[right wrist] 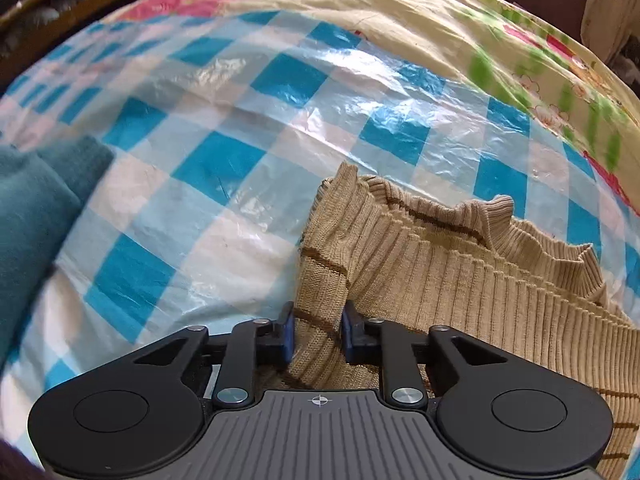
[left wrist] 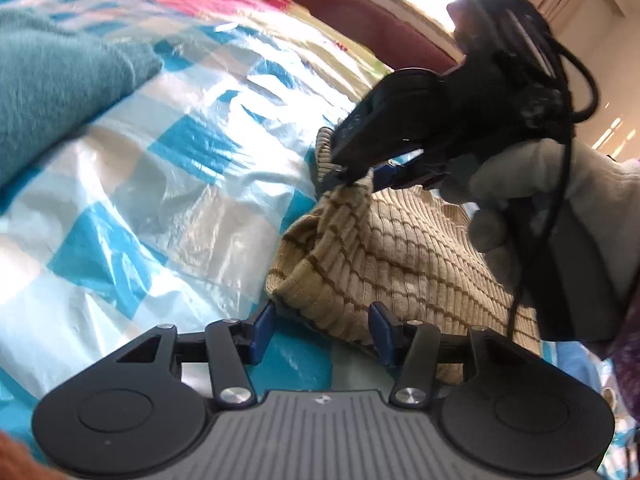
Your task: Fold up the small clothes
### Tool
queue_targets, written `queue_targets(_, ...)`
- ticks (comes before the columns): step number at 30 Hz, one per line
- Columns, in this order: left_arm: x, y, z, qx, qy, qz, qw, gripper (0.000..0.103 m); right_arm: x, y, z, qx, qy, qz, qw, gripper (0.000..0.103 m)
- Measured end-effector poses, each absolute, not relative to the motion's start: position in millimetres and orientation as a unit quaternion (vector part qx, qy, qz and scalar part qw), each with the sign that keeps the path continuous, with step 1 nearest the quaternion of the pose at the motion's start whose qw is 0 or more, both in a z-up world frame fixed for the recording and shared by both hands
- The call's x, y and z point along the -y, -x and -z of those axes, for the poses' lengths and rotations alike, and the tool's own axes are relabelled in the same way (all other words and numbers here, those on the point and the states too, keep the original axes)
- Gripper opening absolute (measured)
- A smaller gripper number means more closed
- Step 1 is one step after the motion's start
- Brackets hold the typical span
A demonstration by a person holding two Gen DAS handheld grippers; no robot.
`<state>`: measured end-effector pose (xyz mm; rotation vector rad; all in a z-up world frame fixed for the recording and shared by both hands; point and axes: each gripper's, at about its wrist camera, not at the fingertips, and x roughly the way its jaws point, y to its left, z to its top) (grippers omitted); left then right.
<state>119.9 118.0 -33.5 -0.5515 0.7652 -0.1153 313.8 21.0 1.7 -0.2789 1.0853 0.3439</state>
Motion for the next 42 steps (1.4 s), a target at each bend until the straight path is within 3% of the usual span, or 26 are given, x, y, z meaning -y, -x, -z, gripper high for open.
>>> queue_targets(2, -116, -121, 34, -0.363, 0.258, 0.053, 0.893, 0.061, -12, -311, -9, -0.508, 0.113, -0.170, 0.837, 0.017)
queue_targets(10, -87, -131, 29, -0.336, 0.188, 0.060, 0.921, 0.060, 32, -305, -33, -0.498, 0.028, -0.190, 0.846, 0.017)
queue_targets(12, -83, -135, 28, -0.340, 0.200, 0.069, 0.916, 0.048, 44, -304, -36, -0.495, 0.011, -0.194, 0.847, 0.016)
queue_targets(14, -79, -138, 25, -0.333, 0.210, 0.079, 0.916, 0.026, 56, -302, -37, -0.494, -0.005, -0.193, 0.848, 0.016)
queue_targets(18, -54, -140, 16, -0.306, 0.167, 0.105, 0.931, 0.023, 83, -308, -33, -0.507, -0.040, -0.185, 0.841, 0.017)
queue_targets(22, -32, -140, 19, -0.309, 0.122, 0.134, 0.934, 0.023, 95, -315, -27, -0.513, -0.054, -0.173, 0.839, 0.027)
queue_targets(25, -36, -143, 23, -0.318, 0.129, 0.141, 0.929, 0.023, 90, -321, -23, -0.522, -0.068, -0.169, 0.833, 0.050)
queue_targets(28, -38, -145, 24, -0.322, 0.138, 0.142, 0.926, 0.023, 71, -327, -17, -0.528, -0.033, -0.161, 0.833, 0.059)
queue_targets(42, -29, -143, 26, -0.325, 0.115, 0.150, 0.927, 0.023, -9, -319, -5, -0.524, 0.156, -0.144, 0.825, 0.067)
